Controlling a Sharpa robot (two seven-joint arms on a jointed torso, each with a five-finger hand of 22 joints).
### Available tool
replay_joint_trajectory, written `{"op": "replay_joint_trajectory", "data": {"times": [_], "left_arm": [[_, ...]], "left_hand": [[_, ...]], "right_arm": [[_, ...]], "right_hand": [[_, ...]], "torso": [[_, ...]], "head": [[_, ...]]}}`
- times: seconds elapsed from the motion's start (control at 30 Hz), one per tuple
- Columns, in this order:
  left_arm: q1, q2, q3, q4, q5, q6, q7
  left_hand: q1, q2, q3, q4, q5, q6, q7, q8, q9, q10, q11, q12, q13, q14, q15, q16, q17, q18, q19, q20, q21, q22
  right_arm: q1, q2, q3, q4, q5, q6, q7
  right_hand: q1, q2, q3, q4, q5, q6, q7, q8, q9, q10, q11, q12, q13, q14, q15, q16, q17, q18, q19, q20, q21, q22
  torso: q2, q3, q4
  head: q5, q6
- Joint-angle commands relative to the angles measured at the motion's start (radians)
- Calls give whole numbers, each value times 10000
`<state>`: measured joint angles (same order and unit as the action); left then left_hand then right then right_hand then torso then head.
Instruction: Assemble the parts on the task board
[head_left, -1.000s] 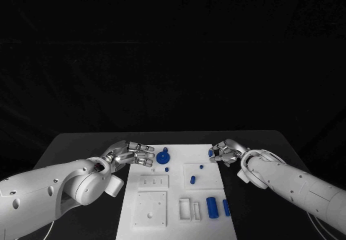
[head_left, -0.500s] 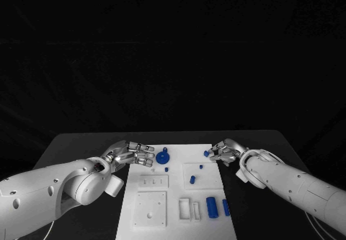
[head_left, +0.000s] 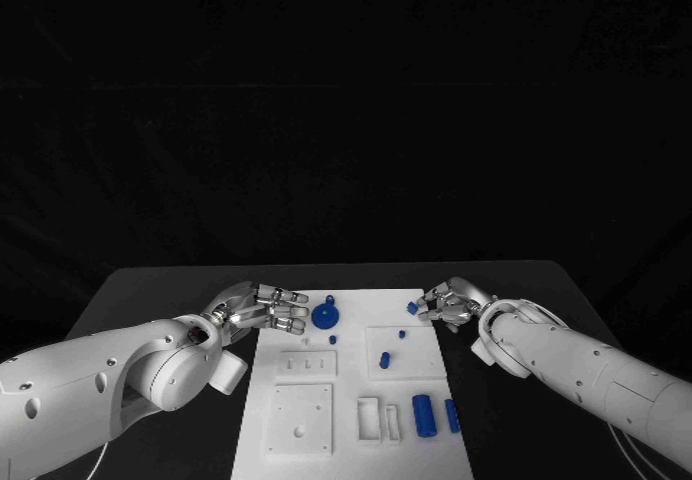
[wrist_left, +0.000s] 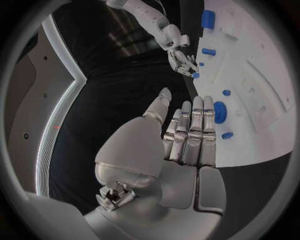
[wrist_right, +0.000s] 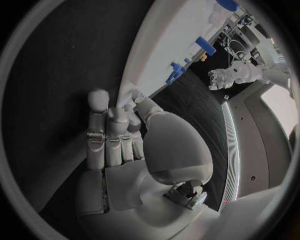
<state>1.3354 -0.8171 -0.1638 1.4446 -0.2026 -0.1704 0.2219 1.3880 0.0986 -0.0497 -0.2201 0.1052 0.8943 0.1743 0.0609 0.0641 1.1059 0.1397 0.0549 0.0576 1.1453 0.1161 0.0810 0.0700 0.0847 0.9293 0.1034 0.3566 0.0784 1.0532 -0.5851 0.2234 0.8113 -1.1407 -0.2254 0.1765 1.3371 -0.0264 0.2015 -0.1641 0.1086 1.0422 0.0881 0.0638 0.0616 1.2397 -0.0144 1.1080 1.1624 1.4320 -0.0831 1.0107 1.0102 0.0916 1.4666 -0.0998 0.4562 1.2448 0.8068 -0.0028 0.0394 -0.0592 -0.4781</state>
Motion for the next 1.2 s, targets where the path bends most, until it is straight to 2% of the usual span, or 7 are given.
{"op": "replay_joint_trajectory", "data": {"times": [0.03, 0.2, 0.33, 0.47, 0.67, 0.93, 1.2], "left_arm": [[3, 13, 10, 8, 27, 171, 119], [3, 28, 9, -6, 27, 189, 116], [2, 45, 9, -28, 27, 189, 112], [2, 53, 9, -34, 27, 190, 106], [2, 66, 9, -43, 27, 199, 98], [3, 102, 9, -58, 27, 216, 87], [3, 113, 9, -63, 27, 232, 66]], "left_hand": [[-1, -46, -3, 69, 1, -84, -11, 10, 2, -60, -25, 50, 16, 60, 31, -42, 9, -90, 45, -4, -35, 1], [-1, -46, -3, 69, 1, -84, -11, 10, 2, -60, -25, 50, 16, 60, 31, -42, 9, -90, 45, -4, -35, 1], [-1, -46, -3, 69, 1, -84, -11, 10, 2, -60, -25, 50, 16, 60, 31, -42, 9, -90, 45, -4, -35, 1], [-1, -46, -3, 69, 1, -84, -11, 10, 2, -60, -25, 50, 16, 60, 31, -42, 9, -90, 45, -4, -35, 1], [-1, -46, -3, 69, 1, -84, -11, 10, 2, -60, -25, 50, 16, 60, 31, -42, 9, -90, 45, -4, -35, 1], [-1, -46, -3, 69, 1, -84, -11, 10, 2, -60, -25, 50, 16, 60, 31, -42, 9, -90, 45, -4, -35, 1], [31, -56, 4, 87, -5, -129, -8, 7, -1, -62, -24, 49, 16, 59, 30, -42, 8, -89, 51, -5, -55, 9]], "right_arm": [[-22, -9, -9, 3, -53, -128, -104], [-21, -7, -9, 49, -345, -221, -113], [-11, 1, -9, 43, -697, -19, -111], [10, 31, -9, -6, -884, 329, 23], [39, 116, -11, -82, -1137, 630, 142], [114, 257, -34, -122, -1272, 729, 167], [199, 353, -82, -121, -1334, 805, 167]], "right_hand": [[46, 60, 31, -26, 35, -20, 51, -23, 8, 4, 55, 14, -16, 33, 35, 11, -3, -9, 411, -4, -43, 17], [71, 33, 205, -121, 42, -25, 27, -23, 8, 22, 20, 26, -12, 49, 17, 34, 18, -18, 417, -20, -25, 29], [30, -100, 896, -538, 521, -126, -25, -20, 10, -76, -111, -68, -52, 15, -64, -13, -3, -72, 392, -92, -86, 44], [78, -149, 1175, -756, 723, -398, -95, -26, 6, -266, -194, -200, -157, -34, -108, -87, -52, -114, 339, -140, -284, 46], [68, -191, 1166, -810, 920, -439, -135, -22, 8, -299, -217, -213, -179, -44, -125, -93, -50, -139, 337, -158, -257, 104], [45, -190, 1118, -817, 937, -460, -166, -23, 8, -281, -235, -177, -170, -33, -121, -71, -30, -168, 334, -157, -227, 174], [85, -172, 1011, -848, 934, -697, -227, -34, -2, -287, -267, -163, -180, -28, -143, -49, -7, -199, 338, -184, -226, 266]], "torso": [[1, 5, -8], [-4, 2, 14], [3, -1, 26], [15, 4, 20], [5, 7, 9], [7, -3, 26], [1, -10, 10]], "head": [[0, 9], [-3, 13], [-6, 16], [19, 21], [51, 2], [41, -10], [73, -28]]}}
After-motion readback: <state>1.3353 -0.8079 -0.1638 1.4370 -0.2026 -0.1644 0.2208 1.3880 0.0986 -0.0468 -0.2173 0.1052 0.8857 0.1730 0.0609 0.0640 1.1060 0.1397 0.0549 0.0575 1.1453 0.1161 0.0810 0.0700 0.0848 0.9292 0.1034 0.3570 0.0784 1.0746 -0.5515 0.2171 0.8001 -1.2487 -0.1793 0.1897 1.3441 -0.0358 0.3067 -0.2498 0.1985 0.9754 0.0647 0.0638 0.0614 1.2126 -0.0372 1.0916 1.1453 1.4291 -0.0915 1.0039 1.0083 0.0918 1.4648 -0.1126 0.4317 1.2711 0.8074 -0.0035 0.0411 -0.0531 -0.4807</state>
